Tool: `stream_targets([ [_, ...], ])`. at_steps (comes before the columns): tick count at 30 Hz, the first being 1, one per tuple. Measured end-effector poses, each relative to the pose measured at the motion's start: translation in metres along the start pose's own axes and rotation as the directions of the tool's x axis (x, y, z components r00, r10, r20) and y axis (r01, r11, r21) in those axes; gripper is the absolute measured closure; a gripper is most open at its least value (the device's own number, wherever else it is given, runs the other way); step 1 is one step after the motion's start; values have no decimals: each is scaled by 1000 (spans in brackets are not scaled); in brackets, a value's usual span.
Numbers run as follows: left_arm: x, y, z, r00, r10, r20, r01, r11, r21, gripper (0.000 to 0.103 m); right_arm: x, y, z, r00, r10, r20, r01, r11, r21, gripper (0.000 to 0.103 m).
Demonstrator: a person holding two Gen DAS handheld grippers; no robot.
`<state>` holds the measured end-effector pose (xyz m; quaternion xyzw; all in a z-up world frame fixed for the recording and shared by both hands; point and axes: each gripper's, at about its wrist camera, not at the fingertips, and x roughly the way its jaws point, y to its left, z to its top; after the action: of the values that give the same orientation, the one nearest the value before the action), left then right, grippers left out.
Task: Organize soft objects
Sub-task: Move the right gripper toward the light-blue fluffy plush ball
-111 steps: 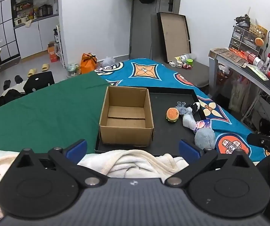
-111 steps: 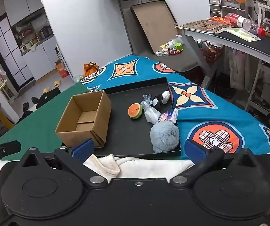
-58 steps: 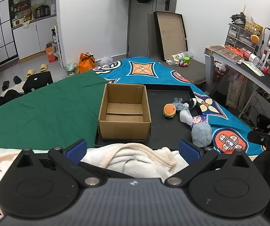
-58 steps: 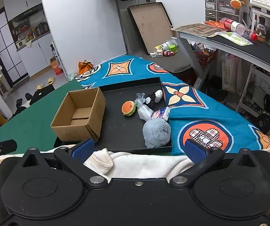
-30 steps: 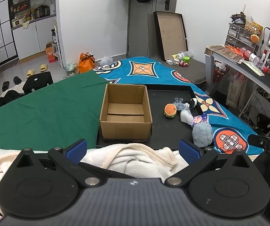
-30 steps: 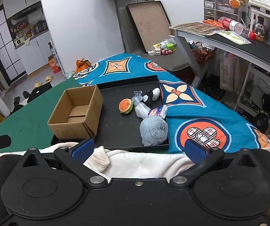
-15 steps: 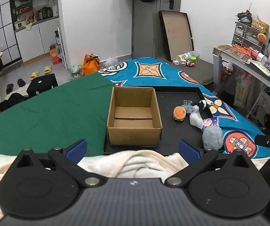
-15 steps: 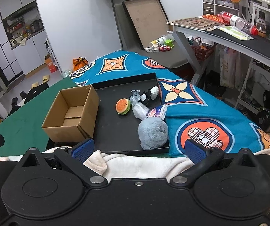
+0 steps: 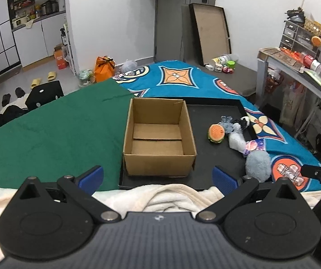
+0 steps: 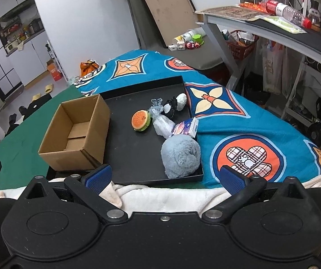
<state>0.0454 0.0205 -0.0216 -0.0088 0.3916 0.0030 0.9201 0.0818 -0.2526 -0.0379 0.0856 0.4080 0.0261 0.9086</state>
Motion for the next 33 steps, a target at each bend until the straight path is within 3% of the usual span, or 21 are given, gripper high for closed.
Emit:
stream_targets([
  [11,37,10,8,998,21,-51,-22,1000,-18,1,32,-5,8,999,4,-48,-2,1000,25,0],
  [23,72,24,17,999,27,-40,-30,997,-68,1,68,-18,15,998,4,-66,1,997,78,0],
  [33,111,41,19,993,9,-118,-21,994,-108,1,110,-10,16,992,-39,-119,48,996,78,0],
])
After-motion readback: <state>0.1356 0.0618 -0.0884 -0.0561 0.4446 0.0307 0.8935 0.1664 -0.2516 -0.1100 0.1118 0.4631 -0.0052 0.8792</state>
